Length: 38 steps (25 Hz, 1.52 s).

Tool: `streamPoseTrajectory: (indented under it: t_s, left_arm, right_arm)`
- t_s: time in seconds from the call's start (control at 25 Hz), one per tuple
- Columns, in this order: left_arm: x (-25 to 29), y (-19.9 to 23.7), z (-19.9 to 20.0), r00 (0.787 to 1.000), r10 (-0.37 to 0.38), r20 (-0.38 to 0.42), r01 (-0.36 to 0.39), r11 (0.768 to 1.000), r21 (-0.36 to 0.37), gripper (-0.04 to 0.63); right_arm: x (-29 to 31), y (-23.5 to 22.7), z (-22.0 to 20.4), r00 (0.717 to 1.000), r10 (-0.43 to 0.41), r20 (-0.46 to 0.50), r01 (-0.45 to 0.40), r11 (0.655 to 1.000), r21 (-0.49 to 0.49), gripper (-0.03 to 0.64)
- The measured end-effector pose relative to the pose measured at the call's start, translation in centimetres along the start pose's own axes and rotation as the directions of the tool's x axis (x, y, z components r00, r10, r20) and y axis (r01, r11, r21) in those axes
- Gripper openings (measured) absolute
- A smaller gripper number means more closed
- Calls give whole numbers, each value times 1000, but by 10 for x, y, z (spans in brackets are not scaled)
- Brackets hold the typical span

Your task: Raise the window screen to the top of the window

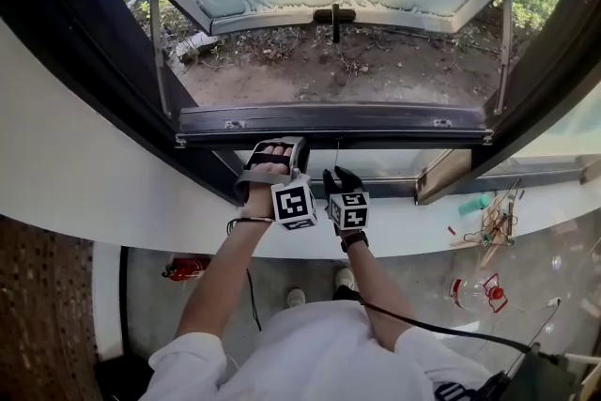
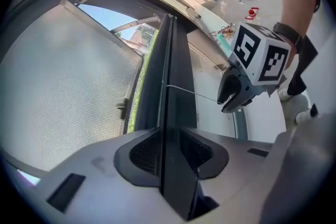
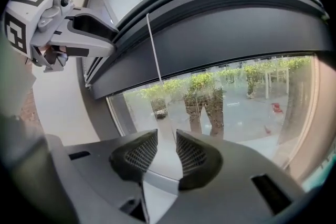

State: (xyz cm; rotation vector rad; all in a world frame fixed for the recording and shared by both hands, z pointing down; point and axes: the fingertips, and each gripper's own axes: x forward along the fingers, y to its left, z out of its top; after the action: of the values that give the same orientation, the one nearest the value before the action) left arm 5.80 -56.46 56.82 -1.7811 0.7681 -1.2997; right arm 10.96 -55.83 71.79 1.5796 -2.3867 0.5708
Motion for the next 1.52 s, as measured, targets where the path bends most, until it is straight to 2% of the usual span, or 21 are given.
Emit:
streamPoseTrajectory:
  t_s: [0.08,0.12,0.24,0.36,0.44,0.6,0.76,0.88,0.96,1.04,1.36,1.48,1.52]
  left_arm:
    - [1,0,-1,1000,1,-17,-1,1000,21,106]
    - [1,0,0,1000,-3,-19,4,1000,20,106]
    - [0,-6,2,999,-26,-20,26,1000,10,106]
    - [0,-6,0,999,-21,-48,22,999,25,106]
    - [2,-6,1,999,-9,-39,9,1000,15,106]
    - [1,-8,0,1000,-18,-1,18,1000,-5,106]
    - [-2,-6,-1,999,41,7,-41,999,18,107]
    - [1,-4,-2,999,54,0,-54,997,-57,107]
    - [1,-4,1,999,36,29,-32,990,-138,107]
    - [-1,-2,4,997,30,69,-17,983,-182,107]
    - [-3,-3,2,994,36,100,-20,987,-159,107]
    - [-2,1,0,997,61,49,-57,995,-85,102]
    - [-3,2,-1,997,78,17,-77,996,-45,72]
  right_arm:
    - [1,7,2,1000,23,4,-23,1000,-16,26]
    - [0,10,1,999,33,4,-33,999,-23,8]
    - [-5,17,-4,999,53,-7,-53,998,-21,7]
    - [-11,22,-11,998,55,-10,-54,997,52,3]
    - [-17,20,-13,999,44,1,-44,996,83,2]
    - [-32,16,-18,999,33,9,-34,998,53,2]
    - [-50,10,-19,998,55,15,-56,989,136,2]
    - [-61,8,-17,997,62,43,-66,990,123,2]
    - [-67,8,-17,997,54,50,-58,994,91,2]
    - [-72,10,-17,998,44,47,-47,997,59,2]
    - [-80,31,-16,997,56,52,-57,998,29,2]
    - [-81,32,-16,997,60,57,-62,998,24,2]
    - [-81,33,-16,996,61,58,-62,998,22,2]
